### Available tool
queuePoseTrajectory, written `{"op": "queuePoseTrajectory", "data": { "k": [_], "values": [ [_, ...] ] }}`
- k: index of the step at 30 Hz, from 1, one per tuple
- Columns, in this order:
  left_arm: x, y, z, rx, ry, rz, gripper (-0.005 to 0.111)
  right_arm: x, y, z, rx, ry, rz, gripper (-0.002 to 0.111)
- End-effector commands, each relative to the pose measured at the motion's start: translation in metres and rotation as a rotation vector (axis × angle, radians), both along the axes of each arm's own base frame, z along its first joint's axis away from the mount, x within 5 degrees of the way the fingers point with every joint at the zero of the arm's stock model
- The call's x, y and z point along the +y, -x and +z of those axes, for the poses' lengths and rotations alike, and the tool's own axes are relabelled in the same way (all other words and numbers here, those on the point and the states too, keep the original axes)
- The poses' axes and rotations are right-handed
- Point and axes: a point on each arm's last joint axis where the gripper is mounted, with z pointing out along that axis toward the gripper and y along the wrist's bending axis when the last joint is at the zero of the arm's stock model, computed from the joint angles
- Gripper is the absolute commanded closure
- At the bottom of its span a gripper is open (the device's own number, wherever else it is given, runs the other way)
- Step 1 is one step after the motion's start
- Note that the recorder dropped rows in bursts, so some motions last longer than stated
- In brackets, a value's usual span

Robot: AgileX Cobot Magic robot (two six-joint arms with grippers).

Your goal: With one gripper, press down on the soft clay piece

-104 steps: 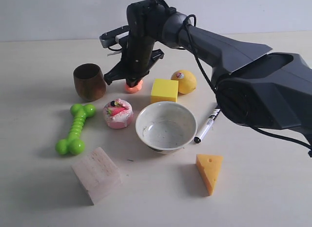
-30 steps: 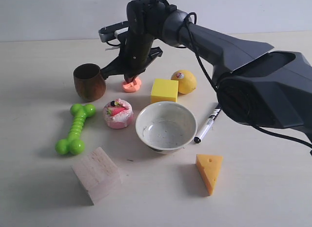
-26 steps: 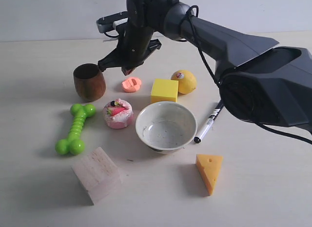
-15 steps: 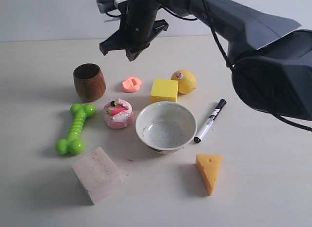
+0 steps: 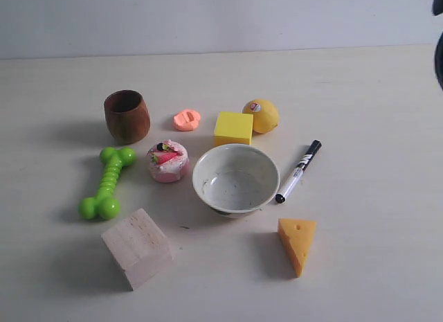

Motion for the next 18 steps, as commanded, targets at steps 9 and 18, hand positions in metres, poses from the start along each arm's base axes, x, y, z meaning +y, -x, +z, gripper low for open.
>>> {"op": "queuePoseTrajectory", "data": {
  "k": [9, 18],
  "values": [
    [0.000, 0.000, 0.000, -0.007, 0.000, -0.001, 0.103, -0.026, 0.051, 0.087, -0.108, -0.143, -0.017, 0.108],
    [0.000, 0.000, 0.000, -0.007, 0.000, -0.001, 0.103, -0.052, 0.086, 0.137, -0.202, -0.220, -0.023, 0.108]
  ]
}}
